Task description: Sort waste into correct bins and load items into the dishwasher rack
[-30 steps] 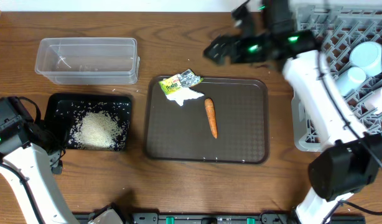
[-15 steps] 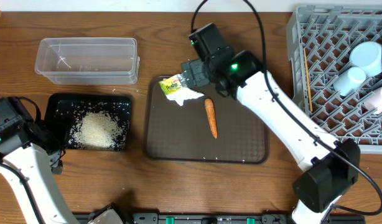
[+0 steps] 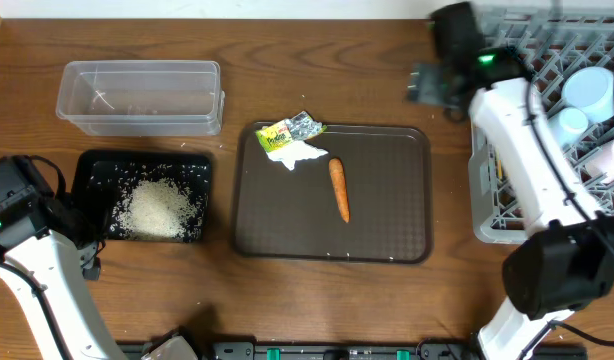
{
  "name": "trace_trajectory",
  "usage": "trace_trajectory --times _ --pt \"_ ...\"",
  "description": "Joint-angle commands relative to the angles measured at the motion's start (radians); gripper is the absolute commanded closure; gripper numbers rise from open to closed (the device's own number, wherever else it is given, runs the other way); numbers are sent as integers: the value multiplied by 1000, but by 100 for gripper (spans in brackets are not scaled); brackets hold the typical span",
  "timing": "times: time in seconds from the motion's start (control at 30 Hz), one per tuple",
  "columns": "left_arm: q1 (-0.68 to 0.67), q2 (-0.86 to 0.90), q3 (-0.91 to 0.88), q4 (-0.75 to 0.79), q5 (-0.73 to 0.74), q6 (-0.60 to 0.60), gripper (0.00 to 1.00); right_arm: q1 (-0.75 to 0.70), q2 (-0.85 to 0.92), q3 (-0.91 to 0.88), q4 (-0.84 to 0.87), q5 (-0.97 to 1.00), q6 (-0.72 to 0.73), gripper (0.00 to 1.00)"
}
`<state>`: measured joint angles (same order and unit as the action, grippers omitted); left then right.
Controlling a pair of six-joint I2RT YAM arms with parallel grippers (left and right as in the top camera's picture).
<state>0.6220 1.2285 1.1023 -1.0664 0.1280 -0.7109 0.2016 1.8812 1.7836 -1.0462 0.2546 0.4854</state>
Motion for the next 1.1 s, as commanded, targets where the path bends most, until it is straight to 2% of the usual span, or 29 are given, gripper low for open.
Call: trace_trajectory --times 0.0,0.1,0.2,0.33,0.43,0.5,0.57,0.8,0.9,1.07 --pt "6 -5 14 -3 -8 -9 0 -73 6 0 -9 0 71 1" --pt "6 -5 14 -8 34 -21 0 -127 6 0 -9 0 71 1" --pt "3 -5 14 -60 309 -8 0 -162 6 0 -9 0 71 1" --pt "-58 -5 14 -27 605 171 2 -185 6 0 -9 0 71 1" --pt "-170 -5 15 -12 665 234 2 -188 6 0 -9 0 71 1" --pt "-281 -5 15 27 640 251 2 -187 6 0 -9 0 71 1" --pt "-410 -5 26 69 556 243 2 -187 6 0 -10 0 71 1" --pt "-839 39 144 137 45 221 2 -187 6 0 -9 0 71 1" --pt "-933 37 147 250 -68 220 2 -187 6 0 -9 0 71 1" --pt "-986 38 146 444 -69 218 2 -187 6 0 -9 0 71 1"
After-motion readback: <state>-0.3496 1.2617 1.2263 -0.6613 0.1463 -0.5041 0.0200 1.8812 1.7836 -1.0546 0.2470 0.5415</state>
